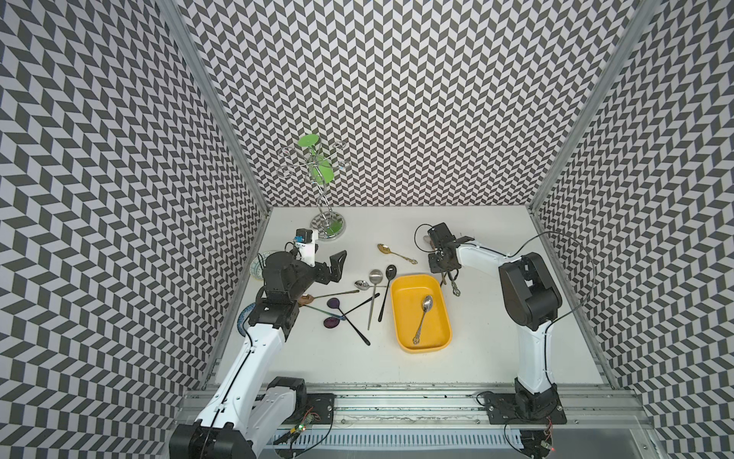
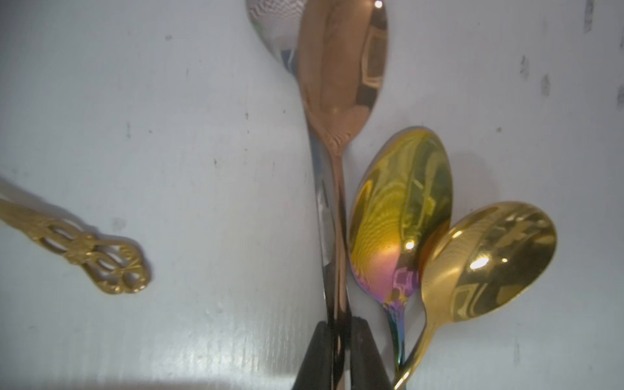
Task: Put the spoon into the storage box
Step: Pick up the spoon from the center of the board.
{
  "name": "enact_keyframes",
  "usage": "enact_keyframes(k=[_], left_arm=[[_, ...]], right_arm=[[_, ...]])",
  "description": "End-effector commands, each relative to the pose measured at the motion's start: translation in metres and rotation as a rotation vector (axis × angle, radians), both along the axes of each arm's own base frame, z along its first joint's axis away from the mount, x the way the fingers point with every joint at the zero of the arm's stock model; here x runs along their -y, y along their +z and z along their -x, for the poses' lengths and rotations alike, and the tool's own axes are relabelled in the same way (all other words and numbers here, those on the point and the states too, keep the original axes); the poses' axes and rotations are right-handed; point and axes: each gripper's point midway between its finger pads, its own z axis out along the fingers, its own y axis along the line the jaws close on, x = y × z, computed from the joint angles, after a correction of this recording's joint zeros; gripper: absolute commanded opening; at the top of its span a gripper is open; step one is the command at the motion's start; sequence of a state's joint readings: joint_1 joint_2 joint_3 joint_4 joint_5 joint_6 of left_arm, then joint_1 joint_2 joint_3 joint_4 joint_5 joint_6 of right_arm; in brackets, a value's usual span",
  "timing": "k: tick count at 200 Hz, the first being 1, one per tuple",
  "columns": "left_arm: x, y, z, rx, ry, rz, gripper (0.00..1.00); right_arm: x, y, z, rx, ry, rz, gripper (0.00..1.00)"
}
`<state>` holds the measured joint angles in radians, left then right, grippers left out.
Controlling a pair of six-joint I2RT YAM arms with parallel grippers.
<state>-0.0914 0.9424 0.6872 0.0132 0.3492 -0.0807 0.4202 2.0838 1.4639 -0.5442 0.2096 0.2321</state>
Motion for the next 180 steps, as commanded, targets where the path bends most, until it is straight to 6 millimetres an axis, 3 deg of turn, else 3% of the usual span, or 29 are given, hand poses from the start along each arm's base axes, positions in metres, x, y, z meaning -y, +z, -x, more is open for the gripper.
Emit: enact_keyframes(k=[1, 28, 108, 180], left_arm=[[0.000, 0.009, 0.000, 0.016, 0.000, 0.007, 1.00], [-0.001, 0.007, -0.002, 0.011, 0.002, 0.006, 1.00], [-0.001, 0.004, -0.001, 0.008, -0.004, 0.011, 1.00], [0.000, 0.001, -0.003, -0.004, -0.012, 0.024, 1.00]], right_arm=[[0.013, -0.007, 0.014, -0.036, -0.015, 0.047, 0.06], [0.014, 0.002, 0.015, -0.027, -0.015, 0.046, 0.00], [0.004, 0.052, 0.024, 0.044, -0.003, -0.065, 0.00], [-0.008, 0.097, 0.071, 0.086, 0.015, -0.234, 0.00]])
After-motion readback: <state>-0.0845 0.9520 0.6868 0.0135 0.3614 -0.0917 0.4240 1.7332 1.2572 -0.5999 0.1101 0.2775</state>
